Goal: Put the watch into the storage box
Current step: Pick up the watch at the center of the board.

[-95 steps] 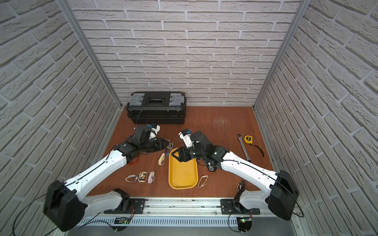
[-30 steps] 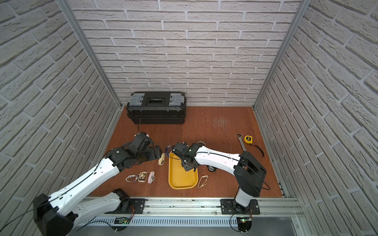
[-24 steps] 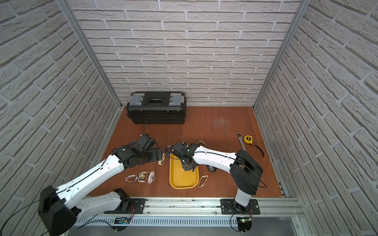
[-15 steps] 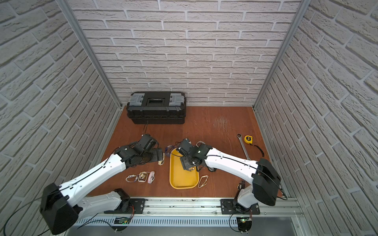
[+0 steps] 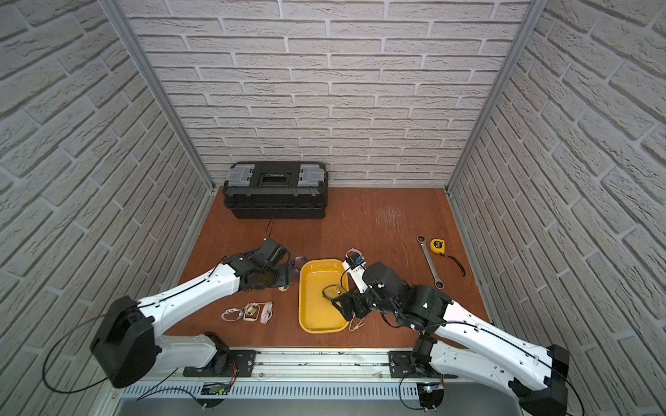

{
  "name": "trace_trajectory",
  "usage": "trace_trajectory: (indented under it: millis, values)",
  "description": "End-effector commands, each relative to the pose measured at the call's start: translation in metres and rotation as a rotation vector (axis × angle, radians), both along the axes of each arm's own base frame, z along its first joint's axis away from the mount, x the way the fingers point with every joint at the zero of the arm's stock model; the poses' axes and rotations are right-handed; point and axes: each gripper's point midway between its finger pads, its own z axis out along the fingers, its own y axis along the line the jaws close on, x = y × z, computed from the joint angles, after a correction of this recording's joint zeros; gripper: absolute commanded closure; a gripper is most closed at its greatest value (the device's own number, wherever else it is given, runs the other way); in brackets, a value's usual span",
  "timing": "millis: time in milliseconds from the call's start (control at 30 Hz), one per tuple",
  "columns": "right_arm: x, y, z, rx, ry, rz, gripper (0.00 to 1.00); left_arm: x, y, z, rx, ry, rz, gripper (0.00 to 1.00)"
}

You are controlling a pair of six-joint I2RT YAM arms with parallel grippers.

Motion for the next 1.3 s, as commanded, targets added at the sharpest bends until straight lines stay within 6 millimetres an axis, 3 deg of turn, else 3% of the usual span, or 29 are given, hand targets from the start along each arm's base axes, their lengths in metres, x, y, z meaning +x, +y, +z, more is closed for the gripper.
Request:
trace_trajectory:
  millis: [0, 367, 533, 700, 833, 1000, 1133, 1267]
  values:
    - [0.0, 0.007, 0.005, 0.051, -0.02, 0.02, 0.04, 0.011, -0.003, -0.008, 0.038, -0.01, -0.026, 0.22]
    - [0.006, 0.018, 0.002, 0.047, -0.024, 0.033, 0.03, 0.034, -0.006, -0.028, 0.166, 0.013, -0.07, 0.36]
    - [0.01, 0.021, 0.001, 0.033, -0.018, 0.028, 0.04, 0.04, -0.003, -0.036, 0.195, 0.034, -0.078, 0.65]
    - [0.013, 0.018, 0.003, 0.026, -0.032, 0.008, 0.04, 0.038, 0.0, -0.028, 0.191, 0.034, -0.091, 0.8]
    - [0.016, 0.021, 0.006, 0.04, -0.042, -0.001, 0.04, 0.033, 0.0, -0.004, 0.132, 0.003, -0.088, 0.83]
    - [0.02, 0.04, 0.011, 0.11, -0.004, 0.008, 0.04, 0.021, -0.008, 0.045, -0.062, -0.082, -0.078, 0.83]
    - [0.028, 0.072, 0.019, 0.232, 0.056, 0.003, 0.06, 0.009, -0.025, 0.083, -0.294, -0.145, -0.084, 0.84]
    - [0.04, 0.104, 0.018, 0.269, 0.131, 0.011, 0.1, 0.0, -0.039, 0.107, -0.451, -0.186, -0.09, 0.85]
